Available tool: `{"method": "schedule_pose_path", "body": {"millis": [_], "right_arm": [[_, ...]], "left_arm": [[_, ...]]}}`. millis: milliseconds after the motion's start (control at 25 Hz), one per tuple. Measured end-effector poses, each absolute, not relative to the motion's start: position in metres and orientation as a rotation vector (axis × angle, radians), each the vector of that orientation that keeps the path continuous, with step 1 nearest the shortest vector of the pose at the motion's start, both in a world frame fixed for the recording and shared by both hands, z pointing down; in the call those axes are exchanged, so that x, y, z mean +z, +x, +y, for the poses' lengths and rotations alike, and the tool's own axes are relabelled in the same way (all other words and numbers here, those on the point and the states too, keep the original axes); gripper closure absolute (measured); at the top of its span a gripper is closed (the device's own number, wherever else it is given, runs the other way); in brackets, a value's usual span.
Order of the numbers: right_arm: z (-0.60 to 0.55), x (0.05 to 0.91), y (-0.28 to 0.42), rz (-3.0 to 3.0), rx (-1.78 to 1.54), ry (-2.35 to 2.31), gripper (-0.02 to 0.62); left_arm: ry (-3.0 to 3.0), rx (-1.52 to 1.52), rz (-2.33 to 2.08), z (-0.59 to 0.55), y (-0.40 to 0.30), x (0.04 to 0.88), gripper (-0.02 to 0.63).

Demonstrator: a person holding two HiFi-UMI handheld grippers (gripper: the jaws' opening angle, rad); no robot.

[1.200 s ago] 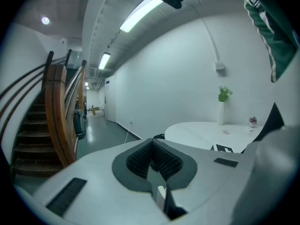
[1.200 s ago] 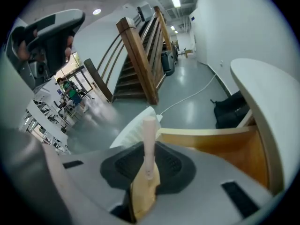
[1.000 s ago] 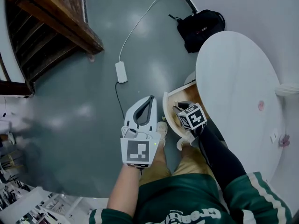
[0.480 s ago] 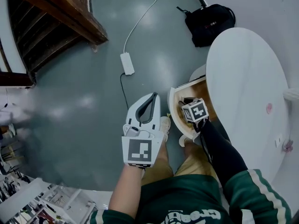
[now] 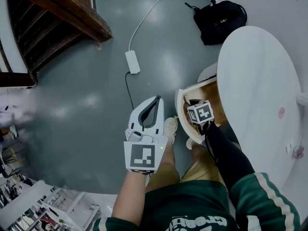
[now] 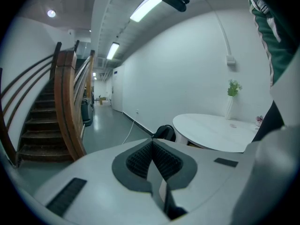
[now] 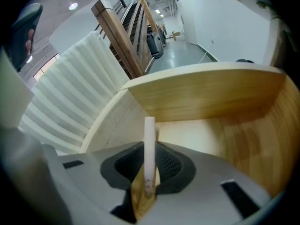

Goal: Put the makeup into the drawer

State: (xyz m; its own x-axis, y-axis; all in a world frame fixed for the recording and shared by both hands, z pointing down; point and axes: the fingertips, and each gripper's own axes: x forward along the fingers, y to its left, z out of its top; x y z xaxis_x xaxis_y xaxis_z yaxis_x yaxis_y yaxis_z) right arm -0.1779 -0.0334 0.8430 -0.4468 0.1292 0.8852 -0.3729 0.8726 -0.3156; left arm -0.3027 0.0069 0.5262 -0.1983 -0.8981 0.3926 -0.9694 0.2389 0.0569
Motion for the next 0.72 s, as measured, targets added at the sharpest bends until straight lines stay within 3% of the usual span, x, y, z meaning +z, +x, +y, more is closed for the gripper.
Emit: {"method": "schedule_pose_path", "body": {"millis": [160,280,400,720], "right_arm": [[-0.037,0.844,-0.177,-1.957,0.578,0.207,0.519],[-0.036,0.843,-0.18,-1.969,0.593,0.195,0.413],[-0.038,0.843,-0.179,-1.971,0.608,0.199,0.366],[-0.039,0.805,-0.179,-2.042,0.61,0.219,0.348]], "left_arm": [[1.712,0.291,-2.169,0.008,-0.302,0.53,0.606],[1.706,0.287,-2.166,0.008,-0.304,0.533,0.606],[1.701,0.28,-2.169,0.007,-0.306,0.533,0.606],[1.723,0.26,-2.176,0.002,-0.309,0.522,0.606]]}}
